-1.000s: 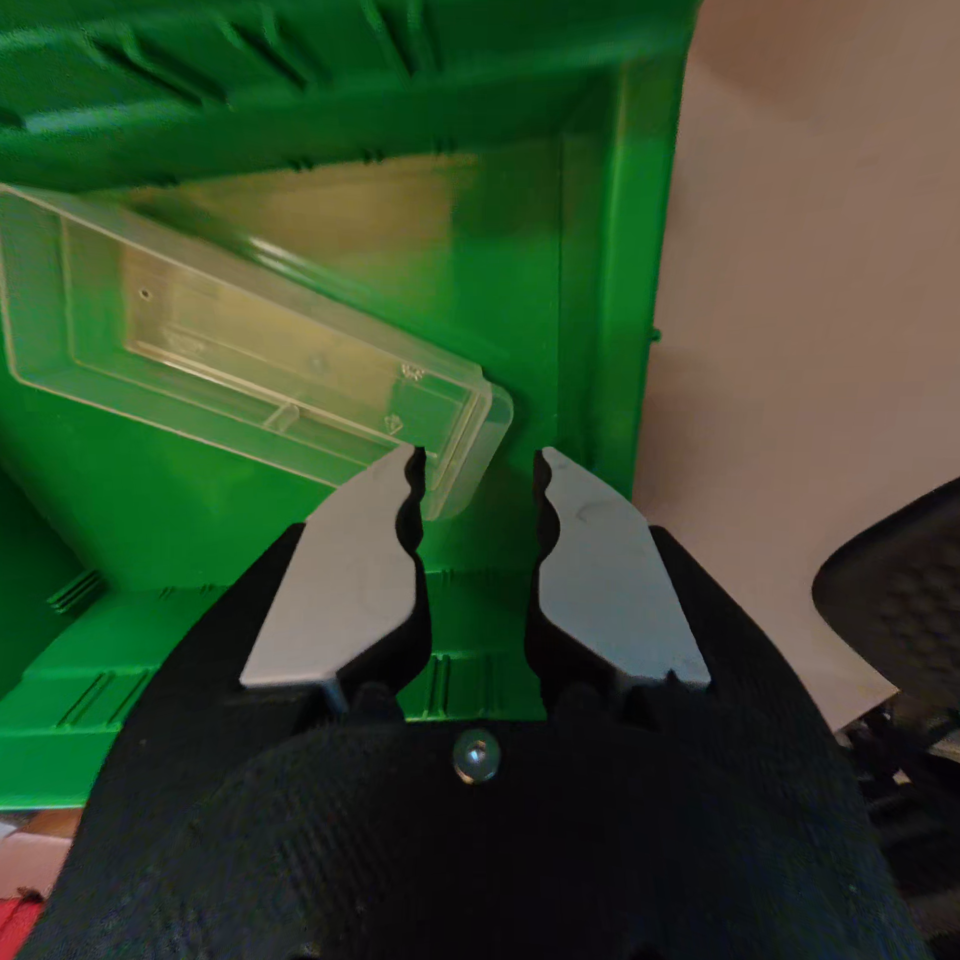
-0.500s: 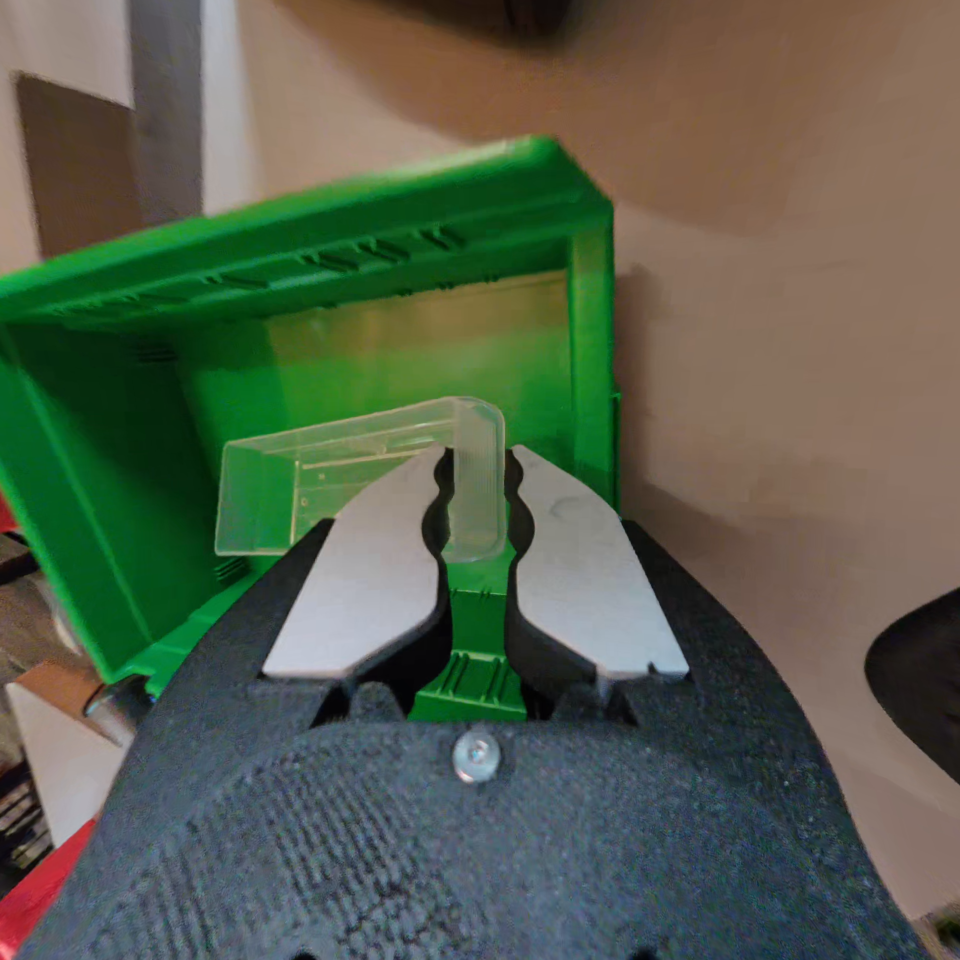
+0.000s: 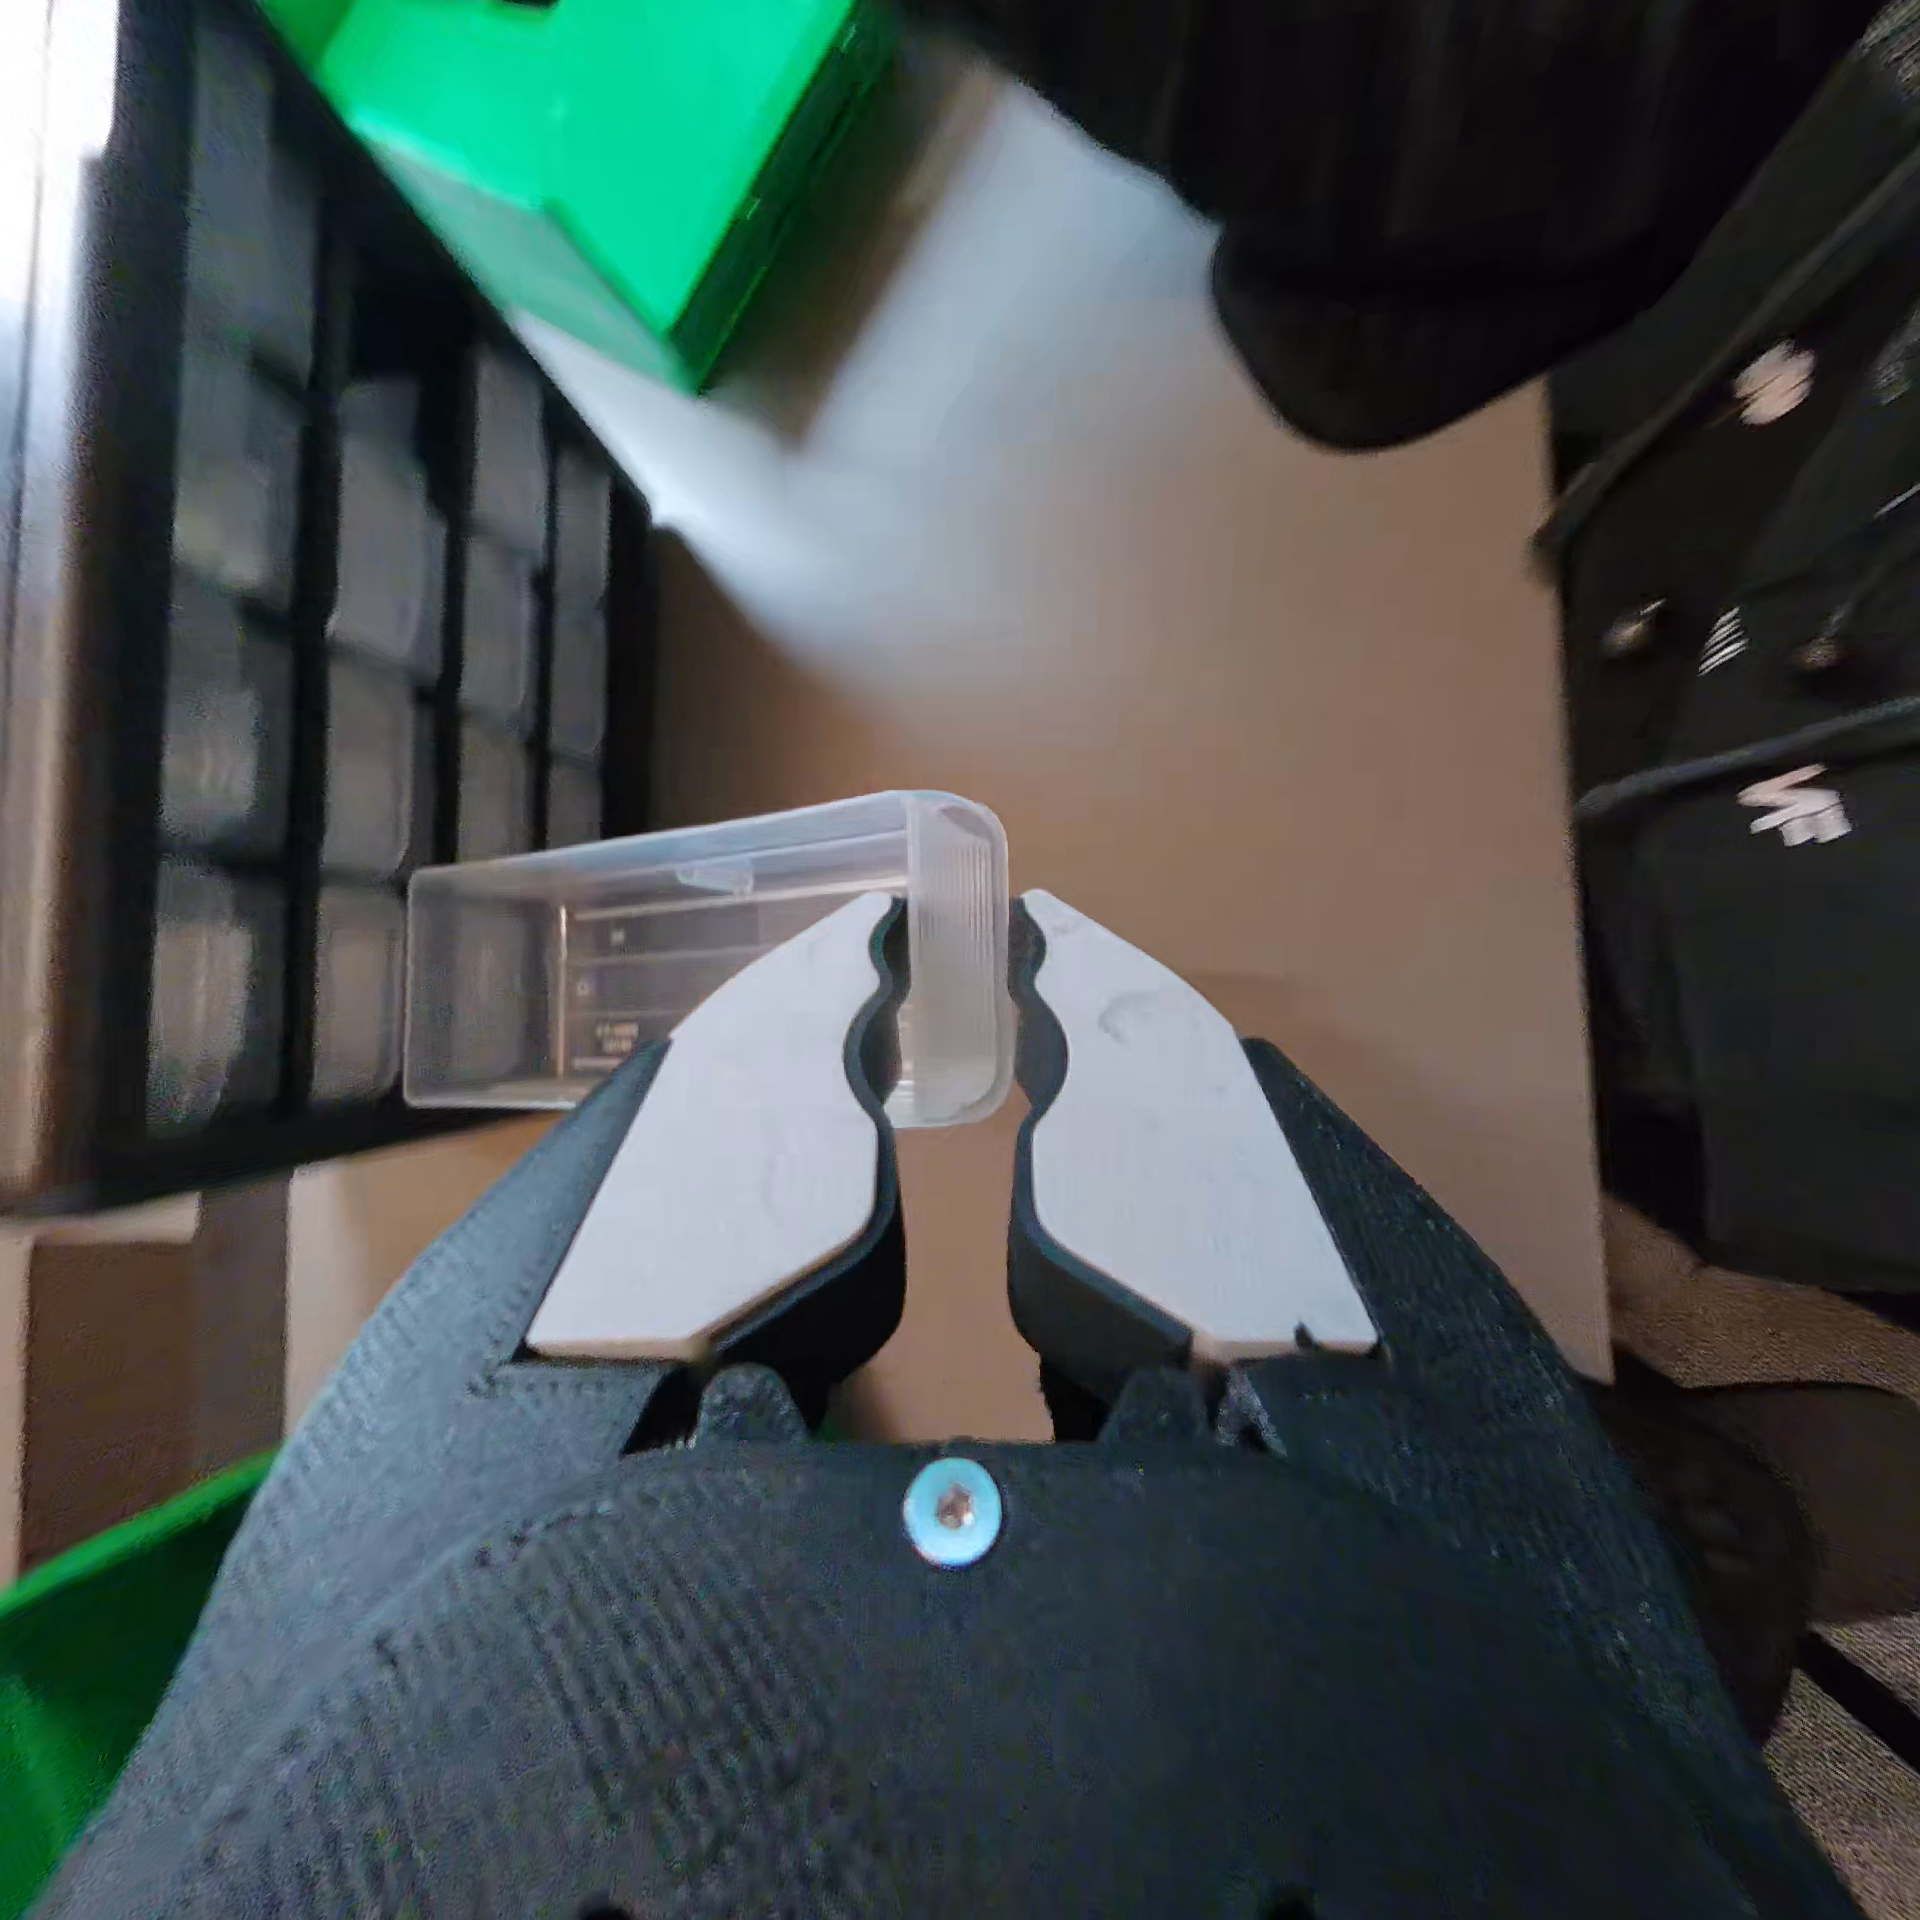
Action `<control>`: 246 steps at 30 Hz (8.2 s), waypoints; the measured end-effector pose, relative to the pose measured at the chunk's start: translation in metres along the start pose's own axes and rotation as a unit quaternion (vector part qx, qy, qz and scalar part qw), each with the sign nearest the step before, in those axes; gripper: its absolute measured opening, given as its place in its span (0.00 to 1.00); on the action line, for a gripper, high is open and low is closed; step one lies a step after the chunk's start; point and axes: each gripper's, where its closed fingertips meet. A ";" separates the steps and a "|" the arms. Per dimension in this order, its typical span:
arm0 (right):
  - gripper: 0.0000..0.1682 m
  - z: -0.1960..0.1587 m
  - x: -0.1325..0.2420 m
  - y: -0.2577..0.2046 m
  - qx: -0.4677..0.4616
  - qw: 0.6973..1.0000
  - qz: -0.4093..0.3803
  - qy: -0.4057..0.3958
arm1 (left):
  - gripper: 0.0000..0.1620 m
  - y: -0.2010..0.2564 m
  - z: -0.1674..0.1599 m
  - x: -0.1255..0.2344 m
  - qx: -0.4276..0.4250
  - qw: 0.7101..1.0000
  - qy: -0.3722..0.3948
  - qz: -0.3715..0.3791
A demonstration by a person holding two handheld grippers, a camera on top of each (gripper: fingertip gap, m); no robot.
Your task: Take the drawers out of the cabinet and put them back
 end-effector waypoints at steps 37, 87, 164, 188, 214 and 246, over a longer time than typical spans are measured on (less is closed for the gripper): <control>0.00 0.000 0.000 0.000 0.004 1.000 0.004 0.000 | 0.12 -0.011 0.134 -0.133 -0.162 0.979 0.097 0.076; 0.00 0.000 0.000 0.003 -0.019 1.000 0.010 0.018 | 0.16 -0.101 0.135 -0.135 -0.342 0.809 0.125 0.462; 0.09 -0.074 -0.140 -0.169 0.558 0.800 -0.146 -0.166 | 0.00 -0.222 0.028 0.021 0.203 0.876 0.349 0.262; 0.26 -0.064 -0.129 -0.198 0.429 0.876 0.104 -0.195 | 0.00 -0.222 0.028 0.021 0.199 0.875 0.356 0.260; 0.11 -0.085 -0.100 -0.234 0.443 0.781 0.271 -0.347 | 0.00 -0.221 0.029 0.020 0.194 0.878 0.357 0.255; 0.11 0.021 0.136 -0.135 0.205 0.891 0.136 -0.381 | 0.00 -0.220 0.029 0.021 0.190 0.877 0.355 0.261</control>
Point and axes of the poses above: each gripper's, where its closed fingertips meet, x back along the fingers, z out of its top, y = z × x across the jaws, and after that the axes turned 14 degrees about x, right-handed
